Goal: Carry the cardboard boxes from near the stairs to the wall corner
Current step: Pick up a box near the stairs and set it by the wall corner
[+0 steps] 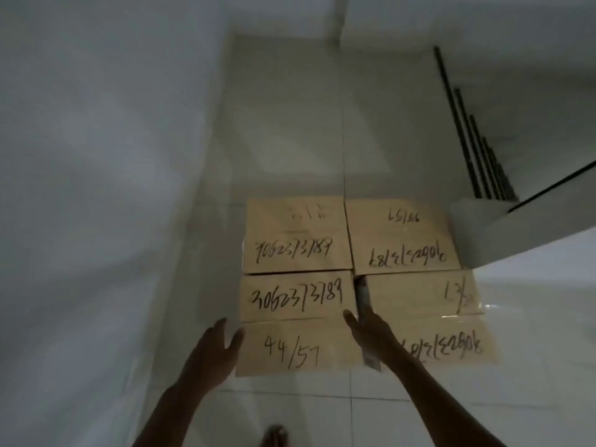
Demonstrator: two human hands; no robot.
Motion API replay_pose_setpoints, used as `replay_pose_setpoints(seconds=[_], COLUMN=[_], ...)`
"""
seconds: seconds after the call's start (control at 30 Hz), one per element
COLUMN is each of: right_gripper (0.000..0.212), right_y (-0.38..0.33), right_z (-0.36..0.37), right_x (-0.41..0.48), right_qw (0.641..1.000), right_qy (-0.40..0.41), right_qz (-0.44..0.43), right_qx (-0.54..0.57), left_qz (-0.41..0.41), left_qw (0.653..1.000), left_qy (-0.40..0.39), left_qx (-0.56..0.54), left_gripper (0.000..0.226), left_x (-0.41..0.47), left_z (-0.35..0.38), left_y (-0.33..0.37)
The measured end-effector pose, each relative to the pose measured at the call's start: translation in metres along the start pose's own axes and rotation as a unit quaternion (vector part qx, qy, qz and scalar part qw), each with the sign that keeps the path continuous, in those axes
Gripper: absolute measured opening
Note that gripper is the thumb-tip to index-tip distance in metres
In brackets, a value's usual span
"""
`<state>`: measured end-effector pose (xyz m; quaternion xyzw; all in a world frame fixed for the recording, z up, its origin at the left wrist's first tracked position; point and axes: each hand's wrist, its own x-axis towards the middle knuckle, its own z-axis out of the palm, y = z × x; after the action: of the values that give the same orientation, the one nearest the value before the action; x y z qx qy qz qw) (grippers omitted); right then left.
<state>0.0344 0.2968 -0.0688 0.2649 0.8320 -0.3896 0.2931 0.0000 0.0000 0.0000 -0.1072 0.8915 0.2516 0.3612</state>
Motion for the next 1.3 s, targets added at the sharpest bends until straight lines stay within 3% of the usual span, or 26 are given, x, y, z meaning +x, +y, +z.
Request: replay_pose_setpoints(seconds=[0.17,0.3,0.37,0.5,0.63,0.8,1.07,1.13,1.2,1.27,1.3], right_gripper=[0.065,0.085,0.077,0.073,0.061,0.08,0.103,0.1,0.079,0.068,0.073], right_y=[0.037,0.061,0.063,0.07,0.055,-0.024,-0.183,-0.21,-0.235,-0.249,-0.252], right_z=[0.051,0.075,0.079,0.084,0.074,0.016,-0.09,-0.103,-0.107,-0.107,-0.105], right_x=[0.07,0.1,0.113,0.121,0.098,0.007,-0.219,-0.269,-0.321,-0.364,-0.384], right_qw=[0.994,0.987,0.979,0.964,0.964,0.971,0.992,0.995,0.996,0.994,0.993], right_qy=[0.084,0.092,0.097,0.094,0.082,0.036,0.014,0.0,-0.028,-0.055,-0.065], right_qz=[0.018,0.067,0.091,0.143,0.138,0.12,0.047,0.015,-0.03,-0.075,-0.086], right_qx=[0.074,0.112,0.155,0.204,0.213,0.203,0.113,0.095,0.08,0.065,0.048], left_qz=[-0.06,-0.127,-0.132,-0.112,-0.123,-0.128,-0.159,-0.17,-0.181,-0.183,-0.181], left_qw=[0.991,0.972,0.964,0.959,0.954,0.949,0.922,0.905,0.881,0.855,0.845], left_qy=[0.022,0.028,0.013,-0.006,-0.006,0.029,0.1,0.127,0.159,0.194,0.209], left_qx=[-0.119,-0.195,-0.232,-0.261,-0.273,-0.288,-0.339,-0.368,-0.407,-0.444,-0.458], left_gripper=[0.064,0.097,0.099,0.063,0.051,0.056,0.075,0.078,0.08,0.067,0.058], left_x=[0.097,0.142,0.16,0.161,0.136,0.04,-0.229,-0.292,-0.354,-0.412,-0.441], left_z=[0.063,0.089,0.103,0.121,0.11,0.028,-0.128,-0.147,-0.155,-0.153,-0.15], left_y=[-0.029,-0.052,-0.068,-0.064,-0.059,-0.032,0.003,0.002,-0.006,-0.015,-0.02])
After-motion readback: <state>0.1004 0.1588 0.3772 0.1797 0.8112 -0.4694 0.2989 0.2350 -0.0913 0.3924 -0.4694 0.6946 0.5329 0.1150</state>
